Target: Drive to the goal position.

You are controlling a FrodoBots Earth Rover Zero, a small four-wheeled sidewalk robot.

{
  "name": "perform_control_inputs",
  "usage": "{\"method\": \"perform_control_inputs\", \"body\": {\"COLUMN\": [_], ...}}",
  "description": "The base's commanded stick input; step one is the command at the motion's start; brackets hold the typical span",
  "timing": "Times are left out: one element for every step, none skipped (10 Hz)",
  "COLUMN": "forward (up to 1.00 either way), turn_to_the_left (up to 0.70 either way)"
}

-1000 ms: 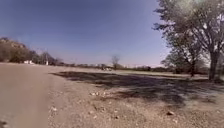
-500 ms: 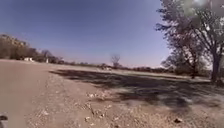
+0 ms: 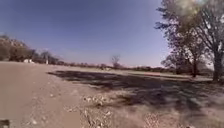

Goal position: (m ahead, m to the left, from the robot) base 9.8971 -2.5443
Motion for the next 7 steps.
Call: {"method": "perform_control_inputs", "body": {"forward": [0.50,0.50,0.50,0.50,0.50,0.50,0.50], "turn_to_the_left": [0.00,0.00,0.00,0.00,0.00,0.00,0.00]}}
